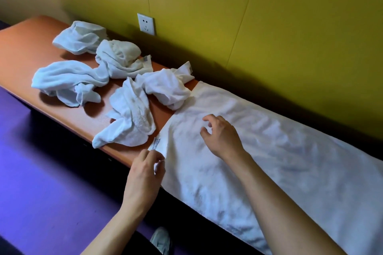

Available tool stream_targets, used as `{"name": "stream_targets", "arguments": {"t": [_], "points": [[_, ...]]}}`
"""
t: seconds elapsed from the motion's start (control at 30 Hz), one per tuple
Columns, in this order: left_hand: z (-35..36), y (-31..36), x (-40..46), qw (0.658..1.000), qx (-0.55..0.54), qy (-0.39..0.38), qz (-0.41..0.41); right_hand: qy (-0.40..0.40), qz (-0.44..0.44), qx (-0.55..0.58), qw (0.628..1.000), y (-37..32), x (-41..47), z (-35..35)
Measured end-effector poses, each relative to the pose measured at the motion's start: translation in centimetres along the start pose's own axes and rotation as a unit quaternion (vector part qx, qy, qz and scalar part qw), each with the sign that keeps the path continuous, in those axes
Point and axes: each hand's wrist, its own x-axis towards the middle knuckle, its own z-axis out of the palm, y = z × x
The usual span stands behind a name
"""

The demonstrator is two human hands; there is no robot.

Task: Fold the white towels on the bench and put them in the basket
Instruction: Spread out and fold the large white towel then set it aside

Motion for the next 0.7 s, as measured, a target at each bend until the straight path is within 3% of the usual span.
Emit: {"name": "stream_targets", "arguments": {"t": [0.17,0.33,0.5,0.7], "points": [[0.0,5.0,-2.1,0.995,-0.073,-0.051,0.055,0.011,0.108,0.088,0.99,-0.4,4.2,-1.4],[0.6,6.5,-3.4,0.989,-0.08,-0.081,0.097,-0.033,0.19,0.088,0.977,-1.6,8.1,-0.3],[0.1,7.7,-3.7,0.983,-0.095,-0.089,0.128,0.036,0.233,0.179,0.955,1.4,10.9,-0.2],[0.8,11.8,-5.2,0.968,-0.129,-0.12,0.182,0.162,0.188,0.269,0.931,7.8,8.0,-5.2]]}}
